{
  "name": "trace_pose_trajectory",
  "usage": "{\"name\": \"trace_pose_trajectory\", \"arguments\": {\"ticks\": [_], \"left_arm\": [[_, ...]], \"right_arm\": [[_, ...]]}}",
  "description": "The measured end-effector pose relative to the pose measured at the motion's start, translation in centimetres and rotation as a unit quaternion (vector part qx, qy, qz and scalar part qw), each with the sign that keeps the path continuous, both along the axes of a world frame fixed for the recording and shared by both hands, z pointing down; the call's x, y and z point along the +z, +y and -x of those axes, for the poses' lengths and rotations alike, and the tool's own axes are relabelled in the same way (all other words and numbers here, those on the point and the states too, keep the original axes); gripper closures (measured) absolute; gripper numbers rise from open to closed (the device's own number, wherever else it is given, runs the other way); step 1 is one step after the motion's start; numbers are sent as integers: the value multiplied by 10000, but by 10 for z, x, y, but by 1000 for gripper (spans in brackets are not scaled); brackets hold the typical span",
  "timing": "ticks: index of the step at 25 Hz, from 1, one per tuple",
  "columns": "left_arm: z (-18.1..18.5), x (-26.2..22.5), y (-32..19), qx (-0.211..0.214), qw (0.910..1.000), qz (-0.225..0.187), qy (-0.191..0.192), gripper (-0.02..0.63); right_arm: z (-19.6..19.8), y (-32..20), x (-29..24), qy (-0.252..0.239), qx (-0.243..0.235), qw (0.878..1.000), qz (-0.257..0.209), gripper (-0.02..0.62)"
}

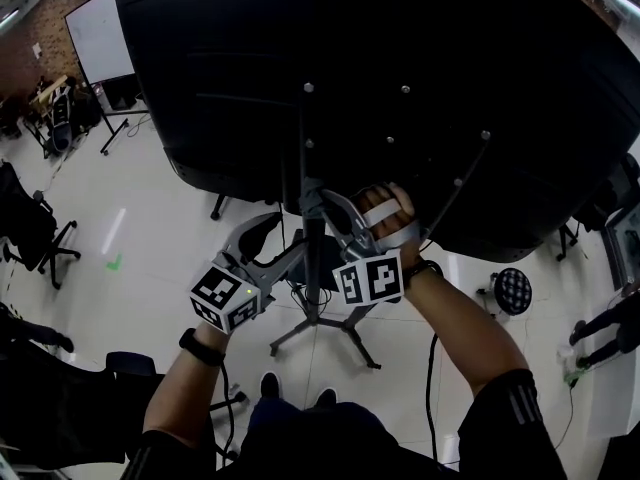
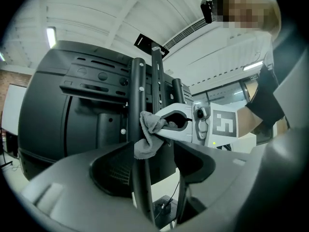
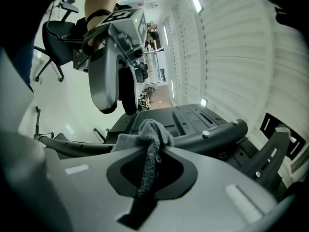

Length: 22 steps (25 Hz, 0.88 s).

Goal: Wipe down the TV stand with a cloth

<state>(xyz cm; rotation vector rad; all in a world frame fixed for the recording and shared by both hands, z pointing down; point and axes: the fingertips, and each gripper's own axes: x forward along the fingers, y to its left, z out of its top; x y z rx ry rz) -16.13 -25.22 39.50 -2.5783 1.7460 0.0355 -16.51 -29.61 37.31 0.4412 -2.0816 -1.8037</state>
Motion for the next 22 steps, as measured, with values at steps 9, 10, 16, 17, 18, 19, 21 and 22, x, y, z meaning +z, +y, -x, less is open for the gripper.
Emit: {"name": "trace_pose_trajectory", "arguments": {"ticks": [9,10,16,17,18,19,21,22], "left_arm": [[7,48,7,-32,9990,431,122,324],[8,54,8,-12,9988,473,113,324],[21,110,5,107,9969,752,189,324],[22,120,5,132,9963,819,221,322],[23,130,5,151,9957,878,240,324],[24,140,5,173,9950,943,275,324],[26,159,5,210,9933,1065,388,321],[27,169,5,225,9926,1113,436,319]], "right_arm": [[14,11,67,675,-7,9977,41,575],[15,12,75,702,35,9975,112,575],[23,10,135,1037,268,9935,394,575],[24,11,145,1089,301,9926,448,575],[25,11,153,1135,332,9918,495,575],[26,11,162,1185,356,9909,530,575],[26,12,181,1295,383,9893,560,575],[27,13,190,1345,389,9885,564,575]]}}
